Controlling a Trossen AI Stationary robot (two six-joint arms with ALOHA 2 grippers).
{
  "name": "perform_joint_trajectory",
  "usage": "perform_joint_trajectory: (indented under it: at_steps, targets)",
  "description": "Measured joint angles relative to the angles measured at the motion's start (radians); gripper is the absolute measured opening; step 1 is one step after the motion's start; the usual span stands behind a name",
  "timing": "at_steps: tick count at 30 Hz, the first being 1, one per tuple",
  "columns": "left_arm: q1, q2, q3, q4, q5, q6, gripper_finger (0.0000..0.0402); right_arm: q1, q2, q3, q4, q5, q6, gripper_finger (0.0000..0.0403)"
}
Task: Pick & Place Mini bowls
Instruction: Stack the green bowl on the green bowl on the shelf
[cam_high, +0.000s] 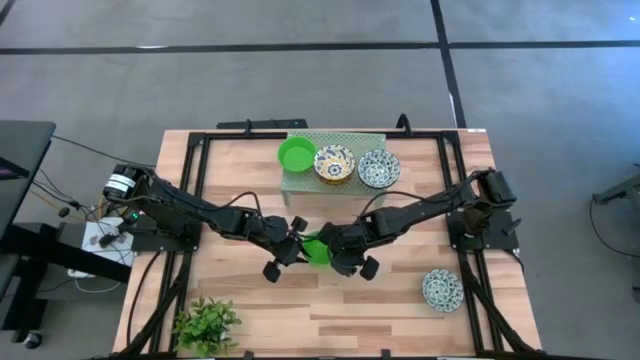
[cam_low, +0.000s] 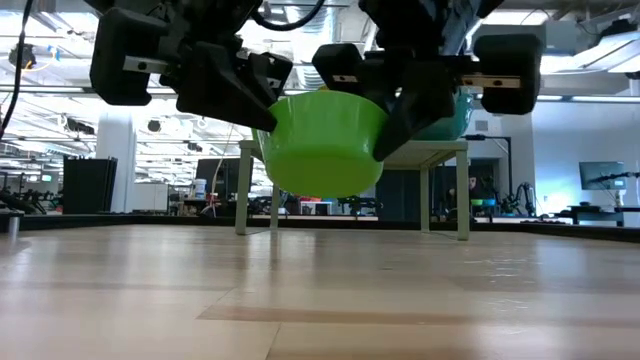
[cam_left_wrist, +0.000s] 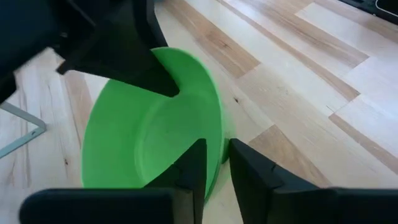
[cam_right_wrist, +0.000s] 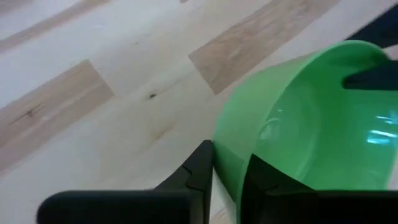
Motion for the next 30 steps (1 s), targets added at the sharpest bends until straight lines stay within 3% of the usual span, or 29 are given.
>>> perform_joint_trajectory:
  at_steps: [16, 25, 27, 30]
  targets:
    - [0.001, 0.004, 0.0, -0.004, -0.008, -0.048, 0.001, 0.001, -0.014, 0.009, 0.031, 0.042, 0.105, 0.0147]
    - [-0.056, 0.003, -0.001, -0.049, 0.026, -0.159, 0.0009, 0.05, -0.131, 0.007, 0.033, 0.216, 0.272, 0.0175]
    - [-0.082, 0.003, -0.001, -0.048, 0.0, -0.184, 0.0011, 0.061, -0.168, 0.007, 0.02, 0.218, 0.349, 0.0176]
    - [-0.126, -0.012, -0.001, -0.052, -0.127, -0.21, 0.0011, 0.082, -0.222, 0.007, -0.028, 0.216, 0.467, 0.0172]
